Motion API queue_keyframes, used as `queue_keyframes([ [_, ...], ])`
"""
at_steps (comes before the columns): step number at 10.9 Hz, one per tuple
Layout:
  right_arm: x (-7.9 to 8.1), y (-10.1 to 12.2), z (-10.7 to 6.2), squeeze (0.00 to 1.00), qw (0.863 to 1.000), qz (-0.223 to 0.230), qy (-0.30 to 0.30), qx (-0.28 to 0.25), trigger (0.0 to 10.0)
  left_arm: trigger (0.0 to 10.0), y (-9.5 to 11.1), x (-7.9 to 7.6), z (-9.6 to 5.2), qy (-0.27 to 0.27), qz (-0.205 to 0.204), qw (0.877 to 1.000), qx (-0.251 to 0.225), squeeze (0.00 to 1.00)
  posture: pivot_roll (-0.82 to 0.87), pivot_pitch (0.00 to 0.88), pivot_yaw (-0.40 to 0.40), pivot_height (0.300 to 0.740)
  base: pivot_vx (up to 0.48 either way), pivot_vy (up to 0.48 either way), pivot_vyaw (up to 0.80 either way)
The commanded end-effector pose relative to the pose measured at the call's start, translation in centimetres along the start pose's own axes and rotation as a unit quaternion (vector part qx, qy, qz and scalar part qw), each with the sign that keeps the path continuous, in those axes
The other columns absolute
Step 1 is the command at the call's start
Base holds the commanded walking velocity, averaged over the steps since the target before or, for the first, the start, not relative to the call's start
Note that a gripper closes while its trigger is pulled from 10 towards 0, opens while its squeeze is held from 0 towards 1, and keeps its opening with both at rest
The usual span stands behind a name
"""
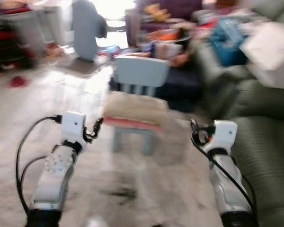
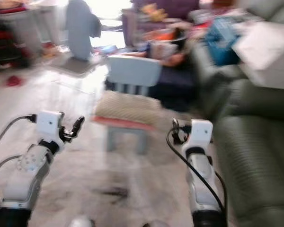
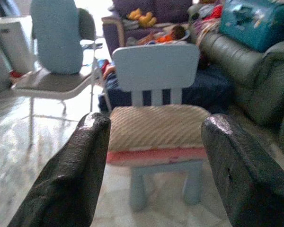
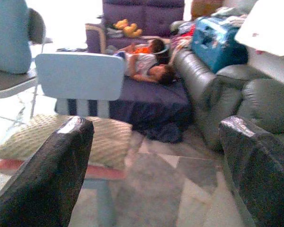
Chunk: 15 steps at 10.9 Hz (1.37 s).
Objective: Move the pillow to the sofa
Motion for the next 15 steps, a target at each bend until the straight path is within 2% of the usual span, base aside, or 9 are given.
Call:
queue_keyframes([
  [1,-0.5,-0.2,0.1,0.0,1.0,-0.004,-0.006,0.007,10.0,10.0,-0.7,-0.1,-0.2,0.004,-0.006,1.0,0.008,0.0,0.01,0.021,-0.068,0.74,0.42,0.0,-0.8],
  [4,0.0,-0.5,-0.1,0.0,1.0,-0.008,0.003,0.007,10.0,10.0,-0.6,0.1,0.2,0.005,-0.006,1.0,0.007,0.0,0.01,0.022,-0.071,0.74,0.409,0.251,-0.14],
  [7,-0.2,-0.6,-0.1,0.0,1.0,-0.016,0.006,0.009,10.0,10.0,-0.8,0.1,0.3,0.01,-0.008,1.0,0.01,0.0,0.01,0.02,-0.073,0.74,0.34,0.334,0.0],
  [13,-0.1,-0.8,-0.2,0.0,1.0,-0.013,0.005,0.008,10.0,10.0,-1.0,0.7,0.3,0.031,0.015,0.999,0.017,0.0,0.02,0.022,-0.064,0.74,0.284,0.387,0.0],
  [15,0.0,-0.8,-0.3,0.0,1.0,-0.012,0.004,0.008,10.0,10.0,-0.2,0.9,0.4,0.057,0.025,0.998,-0.001,0.0,0.02,0.025,-0.063,0.74,0.0,0.0,0.0],
])
Point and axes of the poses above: a point about 5 cm out from each wrist's last joint towards the gripper, its own z axis pointing out of the wrist towards the gripper, its own y axis along the axis of the wrist's last joint, x = y × z, the point moved 6 cm from there along z, pointing out of the wrist towards the gripper, and after that the axes turned 2 degrees about z, right-handed, at the moved point
